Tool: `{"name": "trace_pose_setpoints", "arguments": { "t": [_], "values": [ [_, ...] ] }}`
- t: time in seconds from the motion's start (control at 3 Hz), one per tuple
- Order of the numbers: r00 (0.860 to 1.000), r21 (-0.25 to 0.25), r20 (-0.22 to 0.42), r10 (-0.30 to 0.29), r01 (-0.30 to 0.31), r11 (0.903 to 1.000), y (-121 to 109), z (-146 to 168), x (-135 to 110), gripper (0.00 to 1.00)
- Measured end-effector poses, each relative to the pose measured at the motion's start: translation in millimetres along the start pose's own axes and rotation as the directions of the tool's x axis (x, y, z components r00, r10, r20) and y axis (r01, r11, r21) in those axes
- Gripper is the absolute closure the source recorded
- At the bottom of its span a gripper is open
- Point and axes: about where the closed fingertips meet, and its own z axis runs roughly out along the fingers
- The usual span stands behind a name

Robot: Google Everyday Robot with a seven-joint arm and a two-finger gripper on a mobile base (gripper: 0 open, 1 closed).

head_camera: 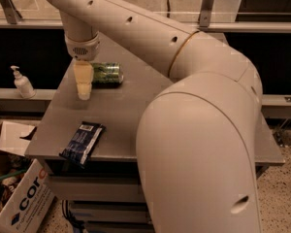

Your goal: Place green can upright

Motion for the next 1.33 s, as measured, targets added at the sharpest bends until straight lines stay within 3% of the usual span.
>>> {"name": "trace_pose_setpoints", "arguments": {
  "t": [0.33, 0.67, 1.33],
  "values": [
    [1.0, 0.0, -0.014, 0.007, -0.007, 1.0, -8.6, 5.2, -0.9, 0.0],
    [1.0, 0.001, -0.022, 0.013, -0.013, 0.9999, -15.1, 9.3, 6.0, 0.18],
    [0.999, 0.01, -0.018, 0.034, -0.034, 0.9994, -18.2, 12.3, 29.0, 0.65]
  ]
}}
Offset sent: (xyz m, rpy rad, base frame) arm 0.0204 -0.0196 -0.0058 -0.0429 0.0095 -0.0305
